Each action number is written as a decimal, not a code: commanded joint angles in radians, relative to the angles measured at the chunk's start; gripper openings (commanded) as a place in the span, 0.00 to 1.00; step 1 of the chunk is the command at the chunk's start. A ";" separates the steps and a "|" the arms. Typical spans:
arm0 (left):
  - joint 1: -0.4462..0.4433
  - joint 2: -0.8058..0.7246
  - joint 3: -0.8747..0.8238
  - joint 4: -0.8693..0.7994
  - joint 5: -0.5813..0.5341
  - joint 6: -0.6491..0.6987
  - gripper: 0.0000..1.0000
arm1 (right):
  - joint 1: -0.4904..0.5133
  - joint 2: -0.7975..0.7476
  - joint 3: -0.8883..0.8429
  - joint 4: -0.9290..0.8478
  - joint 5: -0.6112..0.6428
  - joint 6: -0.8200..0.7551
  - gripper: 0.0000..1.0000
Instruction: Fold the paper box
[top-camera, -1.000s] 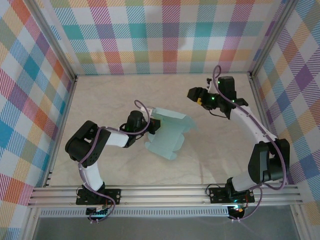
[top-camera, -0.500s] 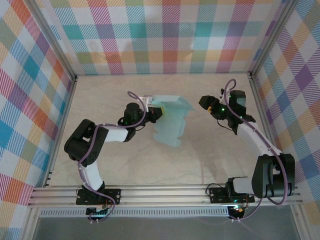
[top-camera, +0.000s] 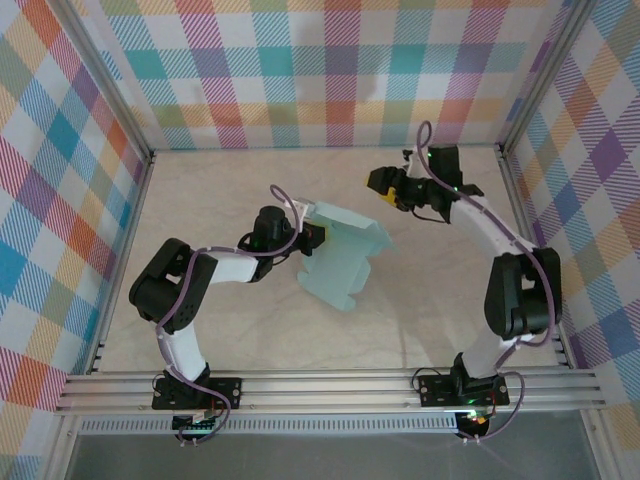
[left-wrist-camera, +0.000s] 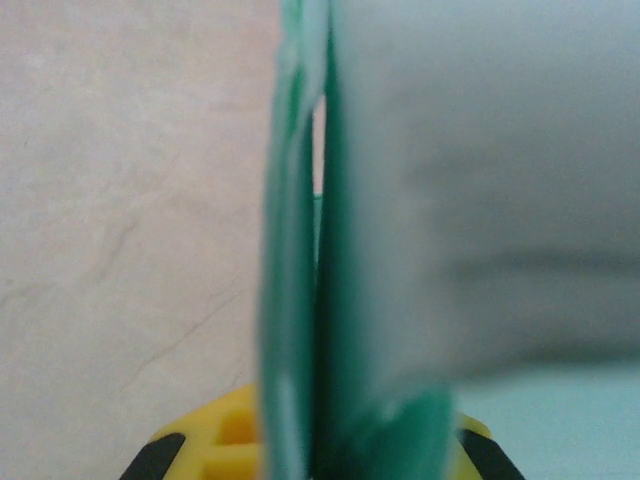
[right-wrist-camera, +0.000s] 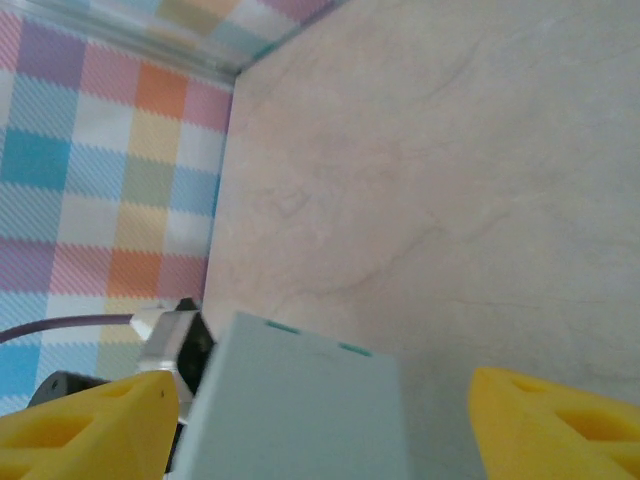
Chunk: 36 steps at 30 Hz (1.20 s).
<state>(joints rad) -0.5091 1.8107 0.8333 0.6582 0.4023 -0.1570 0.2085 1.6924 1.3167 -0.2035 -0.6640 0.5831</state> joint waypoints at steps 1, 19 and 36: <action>-0.022 -0.057 0.030 -0.102 -0.038 0.139 0.00 | 0.055 0.078 0.116 -0.183 -0.072 -0.110 0.77; -0.054 -0.066 0.054 -0.160 -0.079 0.189 0.00 | 0.215 0.303 0.253 -0.401 -0.105 -0.205 0.54; -0.071 -0.056 0.054 -0.174 -0.138 0.223 0.00 | 0.256 0.385 0.232 -0.346 -0.134 -0.095 0.62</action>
<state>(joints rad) -0.5602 1.7649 0.8497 0.3698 0.2615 0.0284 0.4126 2.0403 1.5543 -0.5022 -0.7761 0.4831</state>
